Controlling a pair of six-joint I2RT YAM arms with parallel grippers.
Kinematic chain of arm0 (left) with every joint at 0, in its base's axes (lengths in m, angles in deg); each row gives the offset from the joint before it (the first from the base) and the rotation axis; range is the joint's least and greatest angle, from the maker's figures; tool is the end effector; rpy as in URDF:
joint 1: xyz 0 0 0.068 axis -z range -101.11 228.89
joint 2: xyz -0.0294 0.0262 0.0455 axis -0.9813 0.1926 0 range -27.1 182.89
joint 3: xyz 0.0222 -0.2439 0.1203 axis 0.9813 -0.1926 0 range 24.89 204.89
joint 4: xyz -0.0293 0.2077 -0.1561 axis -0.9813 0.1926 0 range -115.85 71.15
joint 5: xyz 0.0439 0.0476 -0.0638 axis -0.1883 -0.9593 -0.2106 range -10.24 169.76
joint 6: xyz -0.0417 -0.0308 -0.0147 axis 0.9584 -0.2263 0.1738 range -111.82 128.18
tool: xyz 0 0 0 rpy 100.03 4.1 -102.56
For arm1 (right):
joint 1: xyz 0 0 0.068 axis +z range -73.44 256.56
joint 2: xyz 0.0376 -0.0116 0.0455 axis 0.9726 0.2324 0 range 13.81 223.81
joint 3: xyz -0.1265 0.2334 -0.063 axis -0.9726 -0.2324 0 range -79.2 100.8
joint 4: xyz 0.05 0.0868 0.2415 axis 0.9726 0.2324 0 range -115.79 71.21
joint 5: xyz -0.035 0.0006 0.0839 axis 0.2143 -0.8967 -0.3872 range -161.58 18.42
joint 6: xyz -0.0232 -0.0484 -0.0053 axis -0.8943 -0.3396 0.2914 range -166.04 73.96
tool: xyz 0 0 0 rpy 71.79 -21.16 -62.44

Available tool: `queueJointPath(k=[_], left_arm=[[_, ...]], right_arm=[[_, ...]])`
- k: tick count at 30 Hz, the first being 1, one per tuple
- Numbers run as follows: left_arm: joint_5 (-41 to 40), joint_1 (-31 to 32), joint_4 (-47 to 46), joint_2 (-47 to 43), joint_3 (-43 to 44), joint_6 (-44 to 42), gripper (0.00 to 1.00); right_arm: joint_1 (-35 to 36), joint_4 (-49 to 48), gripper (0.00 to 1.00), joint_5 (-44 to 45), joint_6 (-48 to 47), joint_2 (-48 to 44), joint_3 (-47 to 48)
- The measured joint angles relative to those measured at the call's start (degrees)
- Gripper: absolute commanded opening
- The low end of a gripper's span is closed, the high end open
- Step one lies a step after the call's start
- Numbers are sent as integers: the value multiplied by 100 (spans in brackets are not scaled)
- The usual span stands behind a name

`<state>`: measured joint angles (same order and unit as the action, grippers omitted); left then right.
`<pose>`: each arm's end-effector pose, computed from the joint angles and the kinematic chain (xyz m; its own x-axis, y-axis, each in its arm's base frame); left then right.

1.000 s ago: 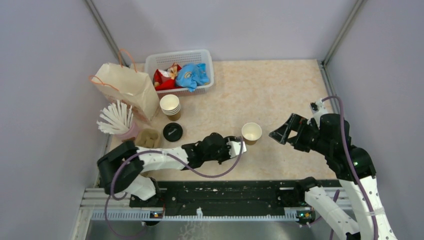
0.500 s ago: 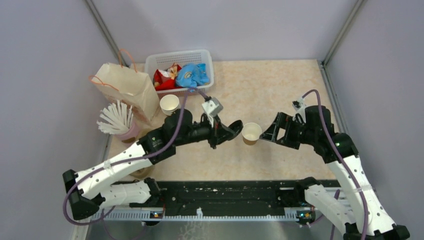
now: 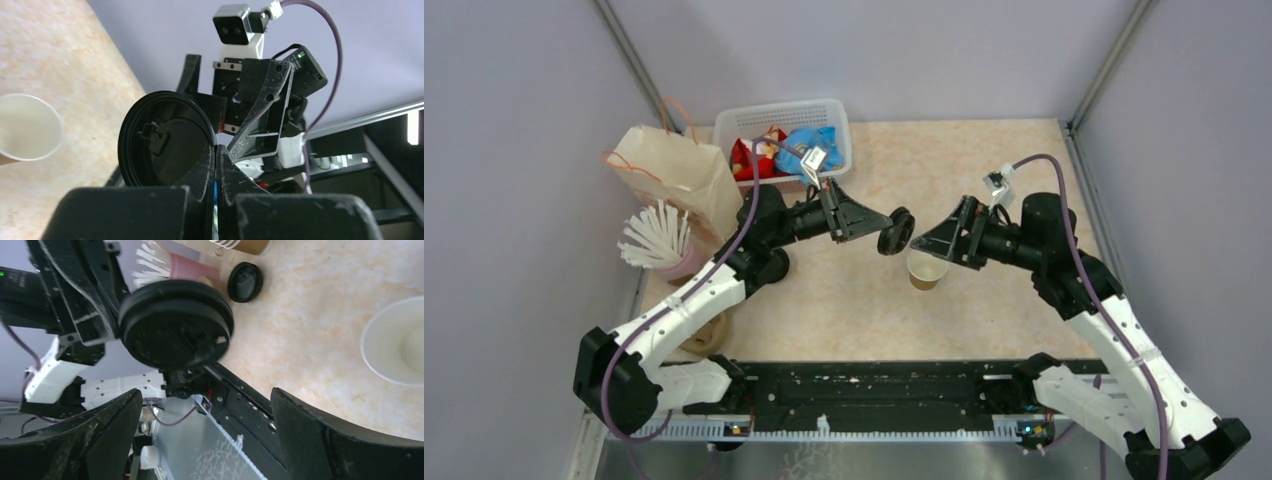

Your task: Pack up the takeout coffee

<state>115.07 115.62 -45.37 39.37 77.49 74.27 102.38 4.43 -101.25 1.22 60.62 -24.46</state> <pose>0.2036 -0.1776 0.3653 -0.8356 -0.3073 -0.4554 0.4568 0.0720 -0.8867 0.1461 0.0903 0.3595 -0.8125 0.3159 -0.4899 -0.2858 0.5166 0.8071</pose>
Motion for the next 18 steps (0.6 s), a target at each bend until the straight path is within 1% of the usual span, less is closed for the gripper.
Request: queueJointPath(k=[3, 8, 13, 18], left_arm=[[129, -22, -411, 98, -105, 597, 0], [122, -44, -820, 101, -282, 1130, 0], [66, -107, -901, 101, -387, 1370, 0], [59, -129, -1010, 101, -387, 1473, 0]], right_arm=[[236, -560, 99, 140, 271, 247, 15], [671, -778, 99, 522, 380, 734, 210], [811, -850, 98, 815, 442, 737, 240], [894, -986, 99, 920, 444, 734, 240]])
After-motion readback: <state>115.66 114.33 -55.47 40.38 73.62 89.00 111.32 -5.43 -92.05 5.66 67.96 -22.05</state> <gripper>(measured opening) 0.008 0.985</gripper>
